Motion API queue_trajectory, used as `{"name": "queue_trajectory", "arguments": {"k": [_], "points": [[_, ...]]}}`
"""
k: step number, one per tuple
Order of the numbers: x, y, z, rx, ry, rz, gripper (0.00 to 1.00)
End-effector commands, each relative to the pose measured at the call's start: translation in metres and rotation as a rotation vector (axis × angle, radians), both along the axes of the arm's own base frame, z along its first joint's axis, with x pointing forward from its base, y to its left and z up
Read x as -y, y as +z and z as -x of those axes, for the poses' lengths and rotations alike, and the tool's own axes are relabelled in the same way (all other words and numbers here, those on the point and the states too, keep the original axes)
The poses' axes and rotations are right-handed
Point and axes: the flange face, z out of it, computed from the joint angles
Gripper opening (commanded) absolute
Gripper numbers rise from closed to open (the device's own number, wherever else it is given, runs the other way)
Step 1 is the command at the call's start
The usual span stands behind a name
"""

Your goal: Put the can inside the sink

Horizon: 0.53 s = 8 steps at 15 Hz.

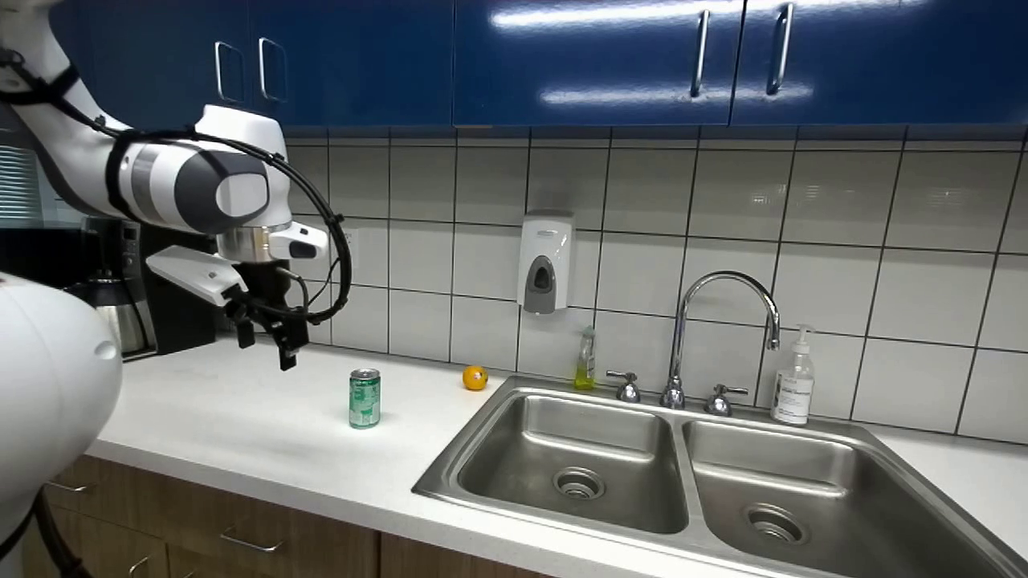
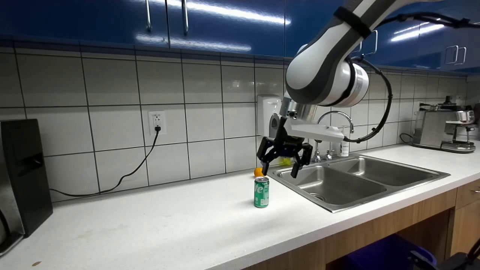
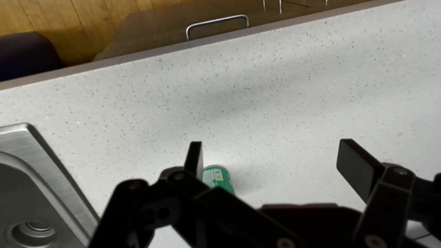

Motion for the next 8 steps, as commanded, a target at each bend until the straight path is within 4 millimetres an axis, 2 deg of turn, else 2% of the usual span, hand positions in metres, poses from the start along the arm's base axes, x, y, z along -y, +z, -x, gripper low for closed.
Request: {"name": "queue_trajectory", "arguments": {"k": [1, 5, 8], "points": [[-0.013, -0.009, -0.030, 0.025, 0.026, 0.025, 1.00], [-0.020, -0.017, -0.058, 0.043, 0.047, 0.040, 1.00], [-0.018, -0.023, -0.079, 0.051, 0.052, 0.061, 1.00]]}}
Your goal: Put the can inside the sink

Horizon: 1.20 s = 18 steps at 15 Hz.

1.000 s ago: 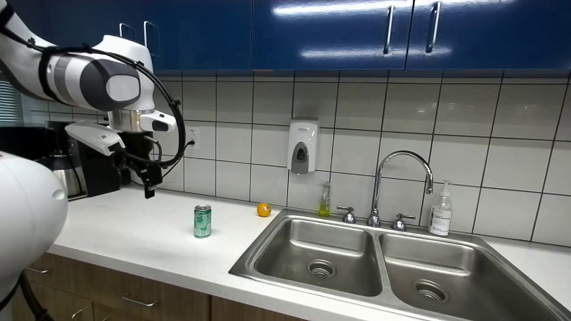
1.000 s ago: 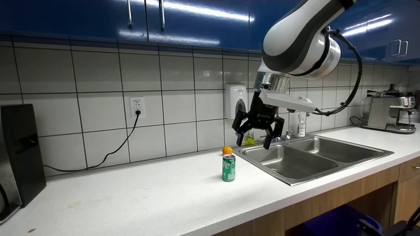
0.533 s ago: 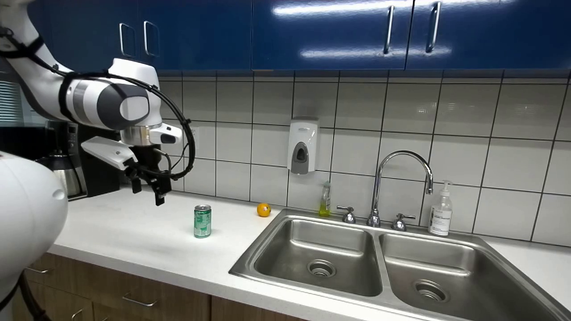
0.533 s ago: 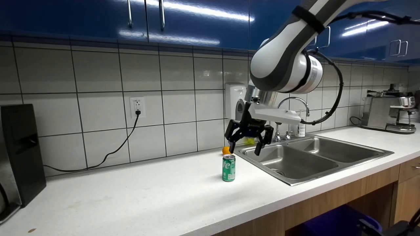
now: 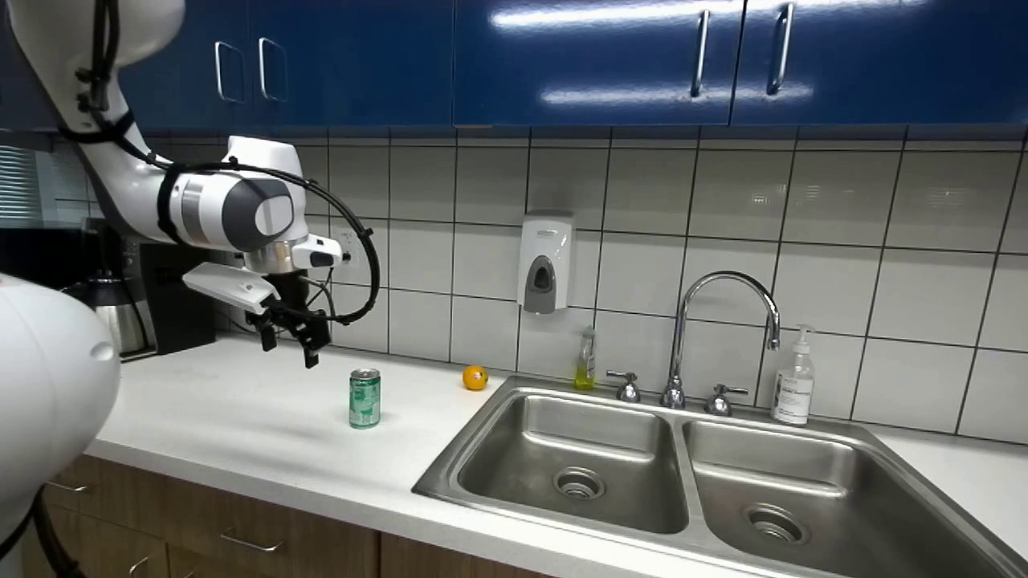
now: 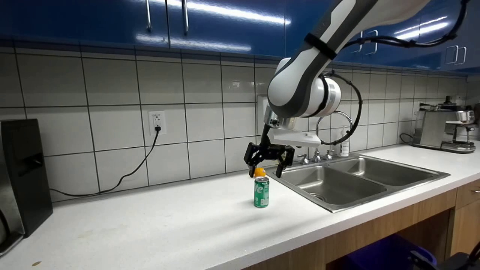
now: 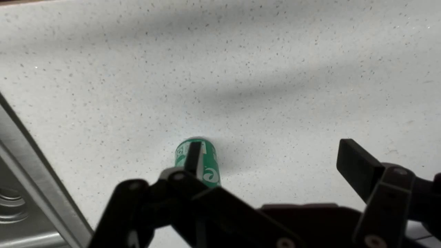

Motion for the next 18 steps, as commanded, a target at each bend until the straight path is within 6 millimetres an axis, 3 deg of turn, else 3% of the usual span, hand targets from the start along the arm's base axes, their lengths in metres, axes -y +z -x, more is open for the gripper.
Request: {"name": "queue_trajectory", "arguments": {"k": [1, 9, 18], "points": [[0.002, -0.007, -0.031, 0.012, -0.010, 0.025, 1.00], [0.021, -0.027, -0.077, -0.006, -0.042, 0.082, 1.00], [0.032, -0.040, -0.109, -0.109, -0.093, 0.122, 1.00]]}}
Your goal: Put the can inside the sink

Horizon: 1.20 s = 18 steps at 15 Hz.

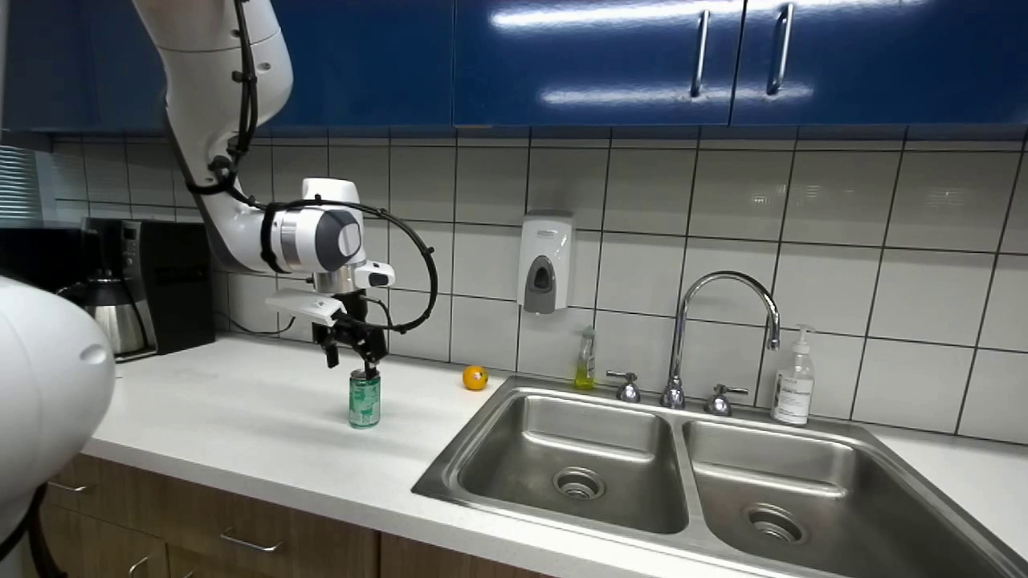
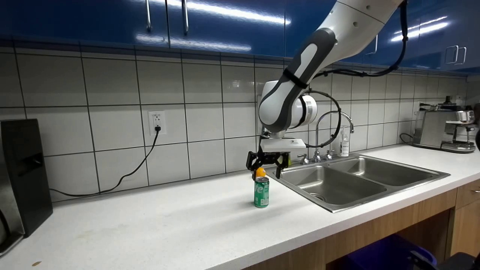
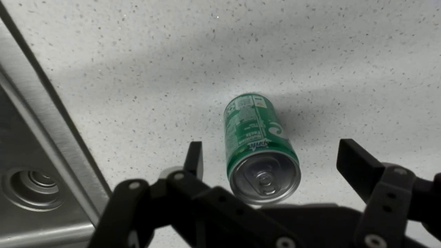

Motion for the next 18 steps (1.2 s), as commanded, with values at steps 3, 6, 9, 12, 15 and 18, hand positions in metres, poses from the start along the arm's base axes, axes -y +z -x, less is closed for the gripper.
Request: {"name": "queue_trajectory", "arguments": {"k": [3, 6, 9, 12, 15, 18], "points": [[-0.008, 0.000, -0.019, -0.093, -0.016, 0.024, 1.00], [-0.016, -0.004, -0.023, -0.127, -0.012, 0.020, 1.00], [-0.019, -0.007, -0.028, -0.121, -0.006, 0.018, 1.00], [-0.018, -0.010, -0.032, -0.121, -0.007, 0.022, 1.00], [-0.015, -0.011, -0.036, -0.120, -0.011, 0.029, 1.00], [-0.012, -0.013, -0.042, -0.114, -0.017, 0.032, 1.00]]}}
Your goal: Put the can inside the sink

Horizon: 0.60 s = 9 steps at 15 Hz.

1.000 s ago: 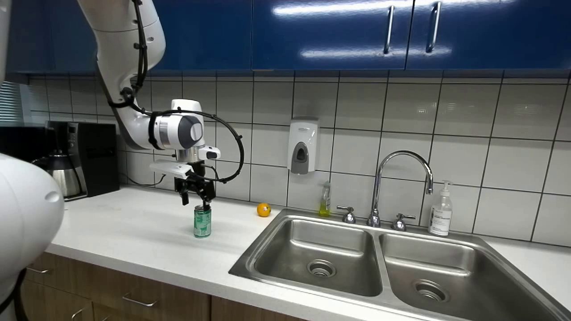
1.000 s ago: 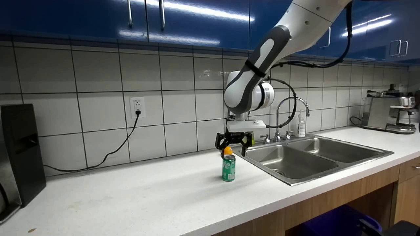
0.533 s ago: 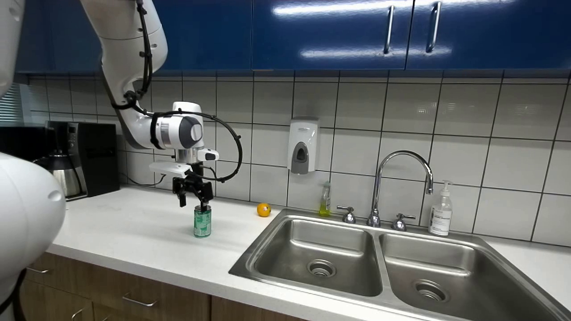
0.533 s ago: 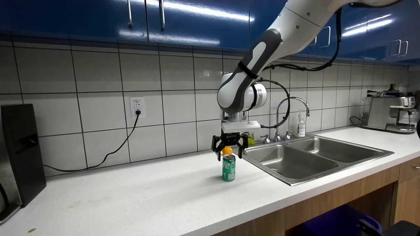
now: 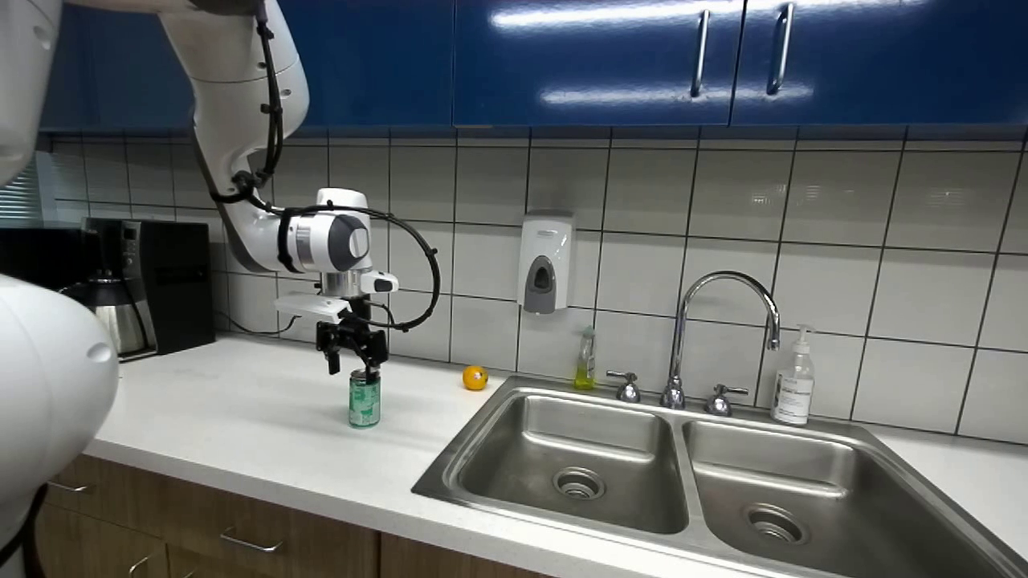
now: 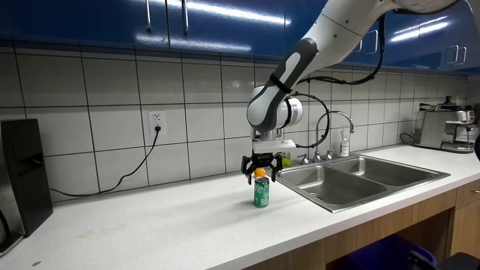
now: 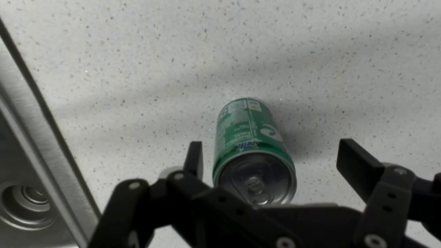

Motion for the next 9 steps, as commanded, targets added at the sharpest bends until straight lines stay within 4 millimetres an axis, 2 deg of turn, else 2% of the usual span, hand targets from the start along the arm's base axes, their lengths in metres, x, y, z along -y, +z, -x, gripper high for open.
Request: {"name": "queue_trajectory", "arguments": {"k": [1, 9], "points": [[0.001, 0.002, -0.011, -0.005, -0.017, 0.012, 1.00], [0.007, -0.010, -0.025, -0.013, -0.031, 0.026, 1.00]]}}
